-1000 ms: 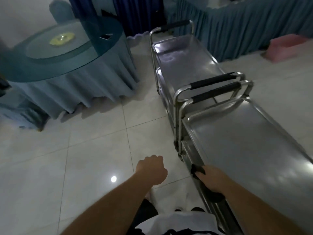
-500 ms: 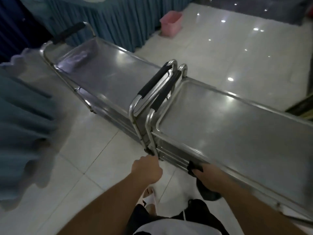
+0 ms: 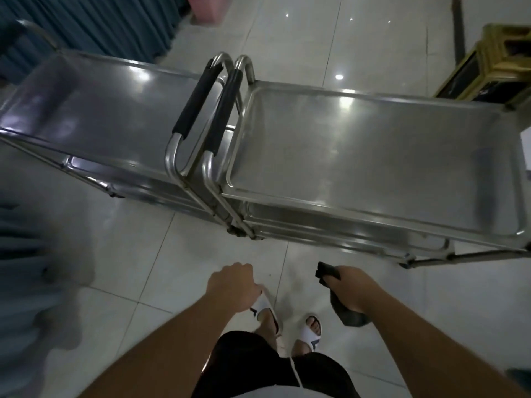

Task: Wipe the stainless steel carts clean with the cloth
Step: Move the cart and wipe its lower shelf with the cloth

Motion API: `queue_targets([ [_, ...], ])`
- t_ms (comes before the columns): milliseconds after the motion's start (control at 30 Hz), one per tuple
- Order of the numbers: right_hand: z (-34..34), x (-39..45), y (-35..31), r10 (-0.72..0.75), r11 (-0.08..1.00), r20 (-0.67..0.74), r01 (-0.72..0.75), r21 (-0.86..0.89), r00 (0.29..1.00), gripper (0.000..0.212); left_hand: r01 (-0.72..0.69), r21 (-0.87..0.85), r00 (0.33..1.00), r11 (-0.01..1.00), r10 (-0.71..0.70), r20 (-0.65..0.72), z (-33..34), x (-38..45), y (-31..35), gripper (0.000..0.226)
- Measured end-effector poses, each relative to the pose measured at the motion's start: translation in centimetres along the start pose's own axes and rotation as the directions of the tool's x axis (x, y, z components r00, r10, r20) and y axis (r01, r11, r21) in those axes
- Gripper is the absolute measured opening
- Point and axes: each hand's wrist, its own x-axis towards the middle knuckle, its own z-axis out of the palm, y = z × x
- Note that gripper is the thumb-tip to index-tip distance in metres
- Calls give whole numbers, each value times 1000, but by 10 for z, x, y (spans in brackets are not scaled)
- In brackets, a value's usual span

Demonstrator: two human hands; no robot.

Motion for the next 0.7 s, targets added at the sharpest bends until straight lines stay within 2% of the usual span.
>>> queue_targets([
  [100, 16, 4, 2, -14, 1000, 24, 14, -25, 1000, 32, 19, -15, 1000, 1000, -19, 17, 9, 1, -2, 54],
  [233, 37, 9, -1, -21, 999, 43, 22, -38, 999, 36, -7, -58, 998, 998, 10, 66, 29, 12, -13, 45],
  [367, 62, 20, -11, -14, 998, 68, 18, -64, 998, 35, -25, -77, 993, 997, 34, 113, 44, 33, -36, 47],
  [567, 105, 51, -50, 38, 999, 102, -35, -40, 994, 31, -33, -151, 984, 988, 59, 166, 54, 78, -94, 46],
  [700, 129, 88, -88, 26, 999, 58, -28, 34, 998, 31, 6, -203, 988, 979, 26, 155, 53, 117, -133, 52],
])
